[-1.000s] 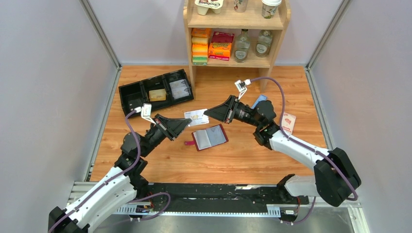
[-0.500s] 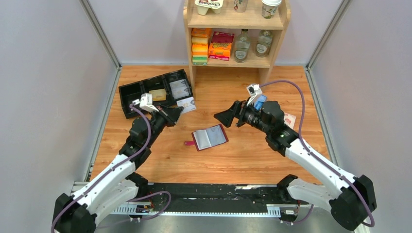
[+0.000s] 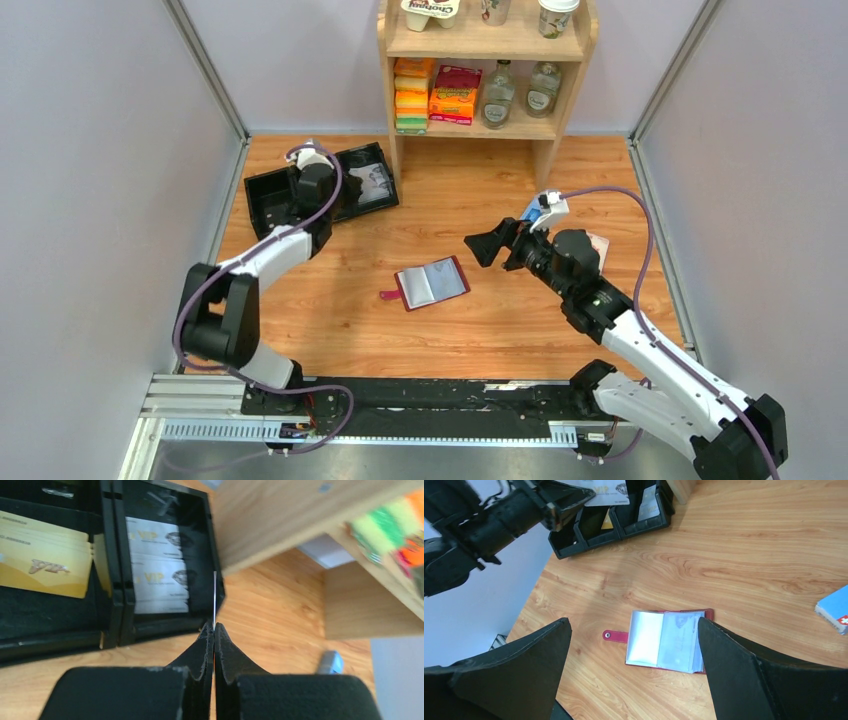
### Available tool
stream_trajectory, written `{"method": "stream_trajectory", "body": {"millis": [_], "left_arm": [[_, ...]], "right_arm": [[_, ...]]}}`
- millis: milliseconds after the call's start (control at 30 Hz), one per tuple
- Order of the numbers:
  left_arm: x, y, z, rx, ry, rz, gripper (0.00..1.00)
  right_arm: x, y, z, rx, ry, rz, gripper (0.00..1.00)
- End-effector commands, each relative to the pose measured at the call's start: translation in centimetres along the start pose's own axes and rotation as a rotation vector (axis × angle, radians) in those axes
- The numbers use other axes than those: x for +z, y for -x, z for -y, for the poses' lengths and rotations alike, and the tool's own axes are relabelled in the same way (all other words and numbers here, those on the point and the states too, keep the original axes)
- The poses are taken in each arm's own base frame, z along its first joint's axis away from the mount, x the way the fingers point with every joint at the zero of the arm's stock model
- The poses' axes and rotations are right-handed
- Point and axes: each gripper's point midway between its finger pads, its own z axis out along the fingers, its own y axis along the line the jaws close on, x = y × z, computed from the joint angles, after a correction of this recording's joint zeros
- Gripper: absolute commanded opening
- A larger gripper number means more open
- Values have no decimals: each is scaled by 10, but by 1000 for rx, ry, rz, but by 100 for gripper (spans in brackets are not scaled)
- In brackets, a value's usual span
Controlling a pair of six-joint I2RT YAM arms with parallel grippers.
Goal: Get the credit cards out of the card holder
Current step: Place the credit card in the storage box.
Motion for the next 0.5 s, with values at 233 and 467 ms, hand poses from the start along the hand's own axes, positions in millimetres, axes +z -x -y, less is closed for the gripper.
{"method": "stream_trajectory", "body": {"millis": [233,467], "left_arm": [[88,-7,-24,39,139,-104,0],[113,-34,-42,29,199,-189,0]], "right_arm": [[-8,33,-1,-99,-29,106,100],[-9,28,-8,-119,16,84,100]]}}
